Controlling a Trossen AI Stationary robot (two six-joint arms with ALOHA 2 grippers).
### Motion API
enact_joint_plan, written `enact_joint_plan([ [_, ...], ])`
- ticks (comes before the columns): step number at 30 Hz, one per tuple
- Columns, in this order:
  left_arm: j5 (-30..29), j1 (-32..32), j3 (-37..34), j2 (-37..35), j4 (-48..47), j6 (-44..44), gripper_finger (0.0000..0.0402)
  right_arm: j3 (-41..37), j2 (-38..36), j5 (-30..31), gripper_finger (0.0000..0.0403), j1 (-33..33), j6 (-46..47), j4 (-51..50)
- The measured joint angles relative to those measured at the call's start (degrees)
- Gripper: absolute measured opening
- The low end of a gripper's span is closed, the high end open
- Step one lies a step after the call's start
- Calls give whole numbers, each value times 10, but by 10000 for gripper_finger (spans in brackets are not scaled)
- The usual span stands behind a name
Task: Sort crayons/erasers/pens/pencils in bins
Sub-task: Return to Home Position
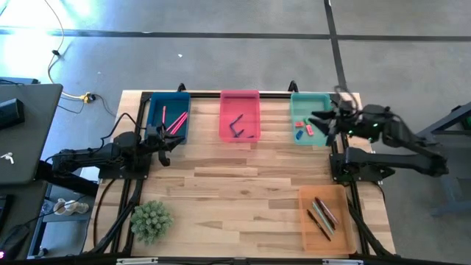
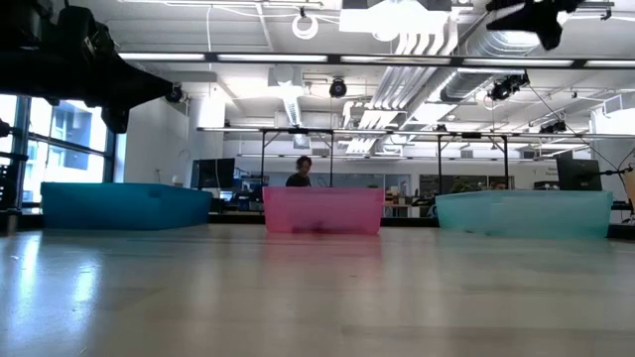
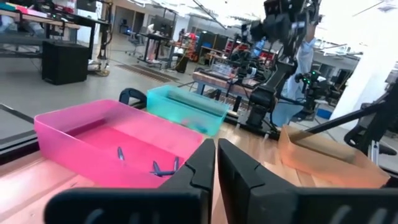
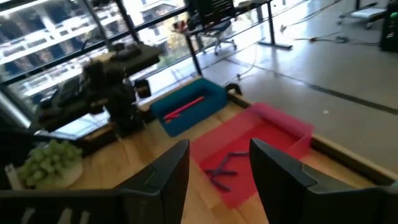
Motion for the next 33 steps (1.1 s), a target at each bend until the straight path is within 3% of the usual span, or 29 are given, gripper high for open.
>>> enact_joint_plan([
  [6,2,0,0,0,2,0,12,-142,-41,-34,160,0,4,128],
  [14,2,0,0,0,2,0,11,-274,-106,-52,160,0,29,216],
  [28,3,0,0,0,2,0,13,-418,-251,-128,160,0,82,282],
  [33,4,0,0,0,2,0,15,-428,-253,-134,160,0,81,288],
])
